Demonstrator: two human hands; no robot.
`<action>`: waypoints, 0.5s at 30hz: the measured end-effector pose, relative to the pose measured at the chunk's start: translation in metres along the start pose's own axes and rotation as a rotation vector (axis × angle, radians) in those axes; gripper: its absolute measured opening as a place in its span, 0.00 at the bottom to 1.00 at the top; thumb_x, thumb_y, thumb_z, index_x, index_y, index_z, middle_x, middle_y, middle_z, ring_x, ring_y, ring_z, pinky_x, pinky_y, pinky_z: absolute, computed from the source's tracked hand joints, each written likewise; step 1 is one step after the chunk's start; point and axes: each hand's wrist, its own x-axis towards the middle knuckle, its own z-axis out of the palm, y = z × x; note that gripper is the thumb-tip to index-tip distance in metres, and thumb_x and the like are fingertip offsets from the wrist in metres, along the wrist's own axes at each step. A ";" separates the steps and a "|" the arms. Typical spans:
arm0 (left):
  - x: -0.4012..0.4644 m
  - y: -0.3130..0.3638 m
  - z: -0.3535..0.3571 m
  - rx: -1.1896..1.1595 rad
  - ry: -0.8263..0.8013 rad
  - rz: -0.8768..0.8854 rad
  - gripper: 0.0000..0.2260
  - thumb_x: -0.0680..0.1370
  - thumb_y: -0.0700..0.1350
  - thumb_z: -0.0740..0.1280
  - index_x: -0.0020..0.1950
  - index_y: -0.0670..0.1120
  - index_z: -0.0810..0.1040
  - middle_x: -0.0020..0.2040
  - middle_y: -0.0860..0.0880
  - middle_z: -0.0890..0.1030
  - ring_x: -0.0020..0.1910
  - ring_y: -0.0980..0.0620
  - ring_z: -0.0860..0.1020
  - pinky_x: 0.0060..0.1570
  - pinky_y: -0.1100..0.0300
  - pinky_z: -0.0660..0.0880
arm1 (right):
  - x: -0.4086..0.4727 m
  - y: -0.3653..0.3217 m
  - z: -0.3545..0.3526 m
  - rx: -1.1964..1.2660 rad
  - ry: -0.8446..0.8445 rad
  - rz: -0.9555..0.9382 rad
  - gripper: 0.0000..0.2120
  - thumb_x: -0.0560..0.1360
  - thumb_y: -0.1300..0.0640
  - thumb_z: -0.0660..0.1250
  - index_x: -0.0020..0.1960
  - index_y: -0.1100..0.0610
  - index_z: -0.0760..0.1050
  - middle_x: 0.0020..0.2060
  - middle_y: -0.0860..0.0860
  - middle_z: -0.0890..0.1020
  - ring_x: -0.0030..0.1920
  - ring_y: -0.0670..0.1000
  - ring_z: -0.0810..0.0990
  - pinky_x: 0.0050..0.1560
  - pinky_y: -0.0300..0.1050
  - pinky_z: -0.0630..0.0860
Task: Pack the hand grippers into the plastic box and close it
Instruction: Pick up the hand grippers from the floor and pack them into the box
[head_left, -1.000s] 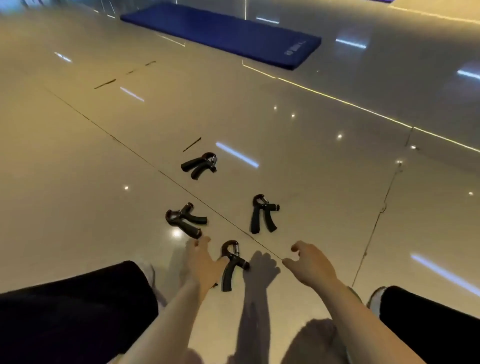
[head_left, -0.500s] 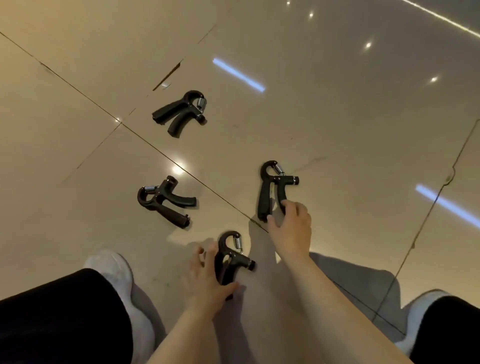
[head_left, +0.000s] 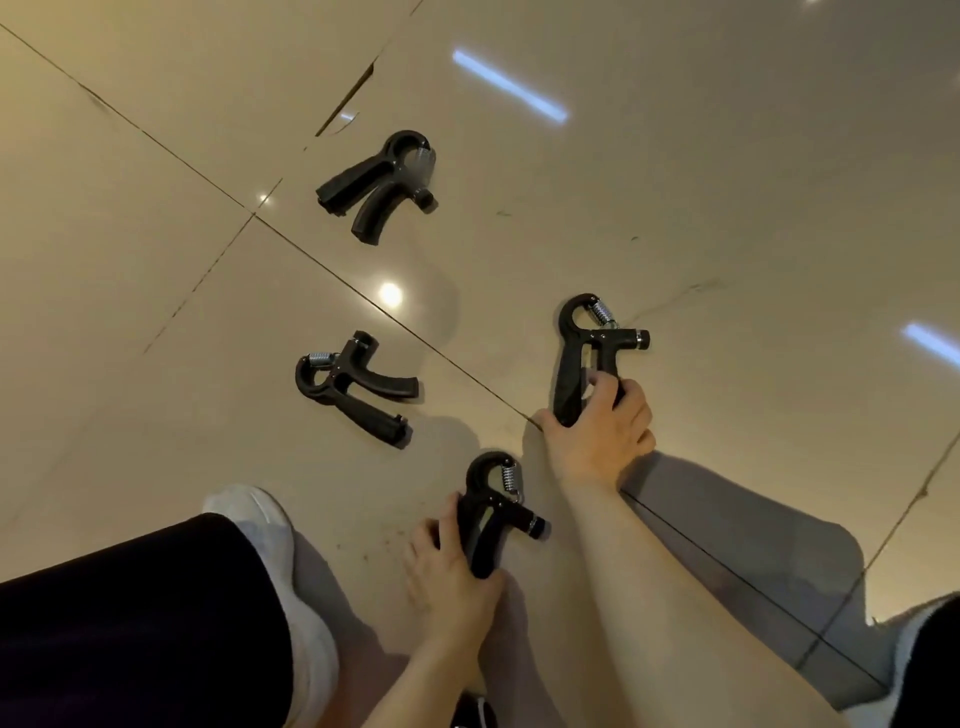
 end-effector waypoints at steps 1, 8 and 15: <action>-0.001 -0.002 -0.002 -0.011 0.014 0.021 0.41 0.69 0.50 0.71 0.74 0.57 0.51 0.62 0.49 0.62 0.61 0.49 0.59 0.61 0.55 0.62 | -0.001 0.003 -0.002 0.021 0.003 -0.007 0.31 0.66 0.49 0.74 0.65 0.52 0.67 0.66 0.56 0.66 0.66 0.57 0.62 0.62 0.53 0.60; -0.010 -0.012 -0.016 0.077 0.243 0.273 0.34 0.66 0.47 0.73 0.69 0.55 0.64 0.65 0.46 0.66 0.61 0.44 0.67 0.60 0.46 0.67 | -0.014 0.028 -0.028 0.167 0.030 -0.191 0.28 0.66 0.49 0.74 0.62 0.55 0.71 0.59 0.56 0.69 0.59 0.58 0.70 0.60 0.55 0.70; -0.035 -0.004 -0.021 0.066 0.423 0.505 0.21 0.65 0.52 0.70 0.57 0.53 0.71 0.62 0.45 0.68 0.57 0.41 0.72 0.55 0.39 0.69 | -0.054 0.053 -0.072 0.282 0.025 -0.272 0.27 0.66 0.47 0.73 0.62 0.54 0.71 0.60 0.54 0.68 0.57 0.56 0.71 0.62 0.56 0.70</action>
